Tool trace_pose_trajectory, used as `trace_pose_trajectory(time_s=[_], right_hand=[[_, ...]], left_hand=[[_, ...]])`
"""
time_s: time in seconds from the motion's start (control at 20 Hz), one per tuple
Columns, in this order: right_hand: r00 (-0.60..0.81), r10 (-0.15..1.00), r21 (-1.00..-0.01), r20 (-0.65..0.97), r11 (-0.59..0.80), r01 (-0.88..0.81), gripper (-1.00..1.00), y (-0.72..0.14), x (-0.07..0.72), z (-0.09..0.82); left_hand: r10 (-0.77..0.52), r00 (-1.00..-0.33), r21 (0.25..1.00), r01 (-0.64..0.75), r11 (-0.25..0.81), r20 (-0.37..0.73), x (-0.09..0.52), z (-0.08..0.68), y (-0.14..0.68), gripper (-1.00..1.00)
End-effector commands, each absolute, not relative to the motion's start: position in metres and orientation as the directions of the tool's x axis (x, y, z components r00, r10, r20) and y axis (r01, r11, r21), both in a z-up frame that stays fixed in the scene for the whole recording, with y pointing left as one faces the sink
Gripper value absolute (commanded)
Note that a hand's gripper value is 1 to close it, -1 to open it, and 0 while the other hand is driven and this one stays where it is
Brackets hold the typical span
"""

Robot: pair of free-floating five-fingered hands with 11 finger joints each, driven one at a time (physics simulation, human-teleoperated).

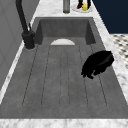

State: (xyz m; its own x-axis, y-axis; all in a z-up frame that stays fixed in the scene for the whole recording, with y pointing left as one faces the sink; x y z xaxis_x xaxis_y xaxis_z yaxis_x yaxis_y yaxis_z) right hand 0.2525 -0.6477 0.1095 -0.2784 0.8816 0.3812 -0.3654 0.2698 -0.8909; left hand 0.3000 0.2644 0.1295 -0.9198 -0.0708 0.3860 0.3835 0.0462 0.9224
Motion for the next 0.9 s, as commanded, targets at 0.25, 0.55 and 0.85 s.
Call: trace_pose_trajectory(time_s=[0.25, 0.55, 0.85], right_hand=[[-0.286, 0.909, -0.932, 0.302, 0.218, -0.289, -1.00, -0.652, 0.260, 0.139], [-0.276, 0.925, -0.928, 0.262, 0.162, -0.335, -1.00, -0.647, 0.253, 0.148], [-0.233, 0.945, -0.917, 0.230, 0.130, -0.378, -1.00, -0.606, 0.255, 0.152]], left_hand=[[-0.071, -0.920, 0.922, 0.384, 0.046, 0.386, 0.300, 0.130, 0.264, 0.00], [-0.071, -0.920, 0.922, 0.384, 0.046, 0.386, 0.300, 0.130, 0.264, 0.00], [-0.071, -0.920, 0.922, 0.384, 0.046, 0.386, 0.300, 0.130, 0.264, 0.00]])
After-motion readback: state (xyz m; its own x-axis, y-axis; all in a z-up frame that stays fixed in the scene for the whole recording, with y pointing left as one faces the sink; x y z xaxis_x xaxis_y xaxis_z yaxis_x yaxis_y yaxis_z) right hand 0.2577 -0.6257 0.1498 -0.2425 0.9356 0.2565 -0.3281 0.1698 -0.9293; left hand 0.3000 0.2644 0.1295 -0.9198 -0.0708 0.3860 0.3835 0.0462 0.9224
